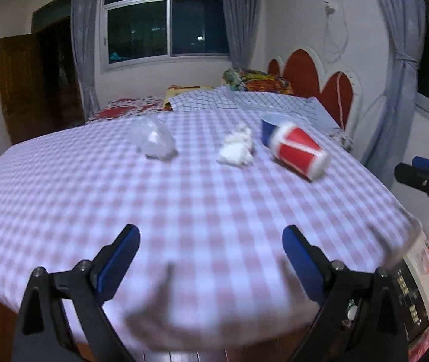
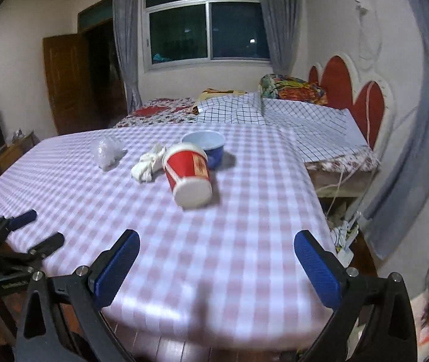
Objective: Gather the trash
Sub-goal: 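Move both open tools back to the trash on the bed, then grasp the white tissue with the left tool while the right tool grasps the red paper cup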
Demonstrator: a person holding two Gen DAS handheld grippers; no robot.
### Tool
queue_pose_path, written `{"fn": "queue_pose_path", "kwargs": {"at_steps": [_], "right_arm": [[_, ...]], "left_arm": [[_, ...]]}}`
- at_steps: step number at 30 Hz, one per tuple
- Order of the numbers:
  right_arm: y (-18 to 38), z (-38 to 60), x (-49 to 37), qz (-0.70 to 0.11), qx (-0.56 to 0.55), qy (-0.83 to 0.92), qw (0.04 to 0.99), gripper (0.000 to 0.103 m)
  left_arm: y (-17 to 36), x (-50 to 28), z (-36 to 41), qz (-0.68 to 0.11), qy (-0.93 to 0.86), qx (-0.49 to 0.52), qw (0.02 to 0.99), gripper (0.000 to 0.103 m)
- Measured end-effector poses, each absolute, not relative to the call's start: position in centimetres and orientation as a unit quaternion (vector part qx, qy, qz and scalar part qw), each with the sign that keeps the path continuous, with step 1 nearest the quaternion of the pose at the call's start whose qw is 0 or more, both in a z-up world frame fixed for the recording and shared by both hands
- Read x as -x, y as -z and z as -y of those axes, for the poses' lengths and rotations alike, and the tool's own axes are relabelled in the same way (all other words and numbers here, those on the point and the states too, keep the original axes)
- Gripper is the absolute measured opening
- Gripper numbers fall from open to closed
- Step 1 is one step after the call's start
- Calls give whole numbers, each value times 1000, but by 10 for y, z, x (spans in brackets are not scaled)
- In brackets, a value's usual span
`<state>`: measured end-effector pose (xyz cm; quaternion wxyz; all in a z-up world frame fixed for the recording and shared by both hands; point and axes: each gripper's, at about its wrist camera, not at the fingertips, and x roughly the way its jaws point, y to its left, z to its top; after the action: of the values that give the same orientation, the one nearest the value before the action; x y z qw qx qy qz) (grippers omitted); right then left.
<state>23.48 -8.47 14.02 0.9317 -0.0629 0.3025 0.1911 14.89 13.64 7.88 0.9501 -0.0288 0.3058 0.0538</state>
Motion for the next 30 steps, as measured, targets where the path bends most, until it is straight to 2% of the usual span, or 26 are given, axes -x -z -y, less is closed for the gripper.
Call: {"fn": "queue_pose_path", "kwargs": {"at_steps": [13,15,17,19,21,27,30], "right_arm": [[-102,17,-340,-365,112,-206,901,102],[-97,14,-349,-372,113,-207,898,97],[-92,11,-355,-381,112,-212,893,85],[-89,11,-357,-388,111,-216,889,80],[-86,10,-357,-391,109,-225,886,62],[-93,31,-332,-380,117,-220,891,61],[-97,56,-330,-376,107,-188,901,61]], "left_arm": [[-73,-222,-183,-343,-69,37,936,96],[-72,-234,-185,-350,-66,42,933,96],[-73,-243,-184,-352,-63,40,933,96],[-74,-249,-178,-352,-59,36,933,96],[-74,-252,-173,-353,-54,34,933,96],[-75,-260,-153,-357,-36,24,933,95],[-76,-271,-139,-361,-26,16,932,90]]}}
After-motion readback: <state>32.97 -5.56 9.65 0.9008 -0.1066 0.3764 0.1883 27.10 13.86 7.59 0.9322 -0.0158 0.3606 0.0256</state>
